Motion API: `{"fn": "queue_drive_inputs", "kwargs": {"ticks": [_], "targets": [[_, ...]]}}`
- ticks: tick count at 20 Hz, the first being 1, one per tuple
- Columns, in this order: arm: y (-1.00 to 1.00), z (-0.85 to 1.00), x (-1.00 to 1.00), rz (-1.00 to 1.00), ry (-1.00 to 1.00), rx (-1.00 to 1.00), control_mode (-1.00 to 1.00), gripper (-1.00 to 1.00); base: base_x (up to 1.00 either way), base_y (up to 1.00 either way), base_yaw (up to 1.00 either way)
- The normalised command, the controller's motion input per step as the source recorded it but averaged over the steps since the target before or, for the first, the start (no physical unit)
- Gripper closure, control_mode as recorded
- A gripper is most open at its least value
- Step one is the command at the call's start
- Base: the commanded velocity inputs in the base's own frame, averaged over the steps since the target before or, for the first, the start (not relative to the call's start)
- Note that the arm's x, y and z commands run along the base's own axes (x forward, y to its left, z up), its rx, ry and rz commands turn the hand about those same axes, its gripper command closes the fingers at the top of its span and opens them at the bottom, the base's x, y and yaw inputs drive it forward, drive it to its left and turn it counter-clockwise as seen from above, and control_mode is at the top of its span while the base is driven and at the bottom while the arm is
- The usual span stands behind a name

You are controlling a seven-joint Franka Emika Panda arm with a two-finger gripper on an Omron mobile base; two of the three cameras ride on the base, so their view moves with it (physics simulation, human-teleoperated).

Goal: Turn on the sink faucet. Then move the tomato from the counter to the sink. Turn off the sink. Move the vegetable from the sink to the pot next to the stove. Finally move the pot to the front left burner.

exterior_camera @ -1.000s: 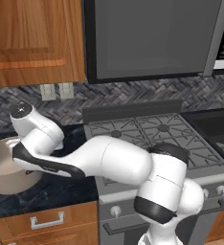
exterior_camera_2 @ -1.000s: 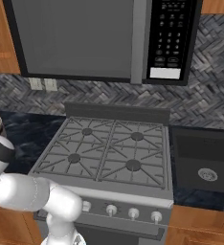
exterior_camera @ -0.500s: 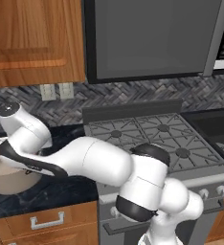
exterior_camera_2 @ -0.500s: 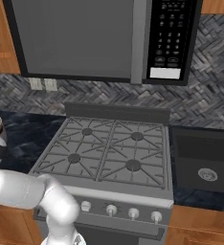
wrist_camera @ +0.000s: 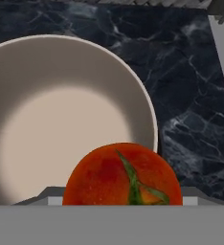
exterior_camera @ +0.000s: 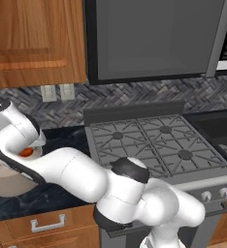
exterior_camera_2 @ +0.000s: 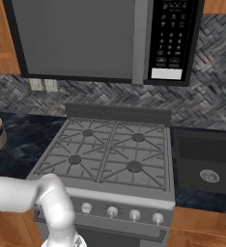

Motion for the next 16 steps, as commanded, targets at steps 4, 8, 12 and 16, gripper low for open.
{"fn": "queue_drive_inputs", "kwargs": {"ticks": [4, 8, 12, 16], "targets": [[0.01, -0.33, 0.03, 0.0, 0.0, 0.0, -1.0, 1.0, 0.0, 0.0, 0.0], [0.01, -0.34, 0.0, 0.0, 0.0, 0.0, -1.0, 1.0, 0.0, 0.0, 0.0], [0.0, -0.27, 0.0, 0.0, 0.0, 0.01, -1.0, 1.0, 0.0, 0.0, 0.0], [0.0, -0.36, 0.0, 0.01, 0.0, 0.0, -1.0, 1.0, 0.0, 0.0, 0.0]]}}
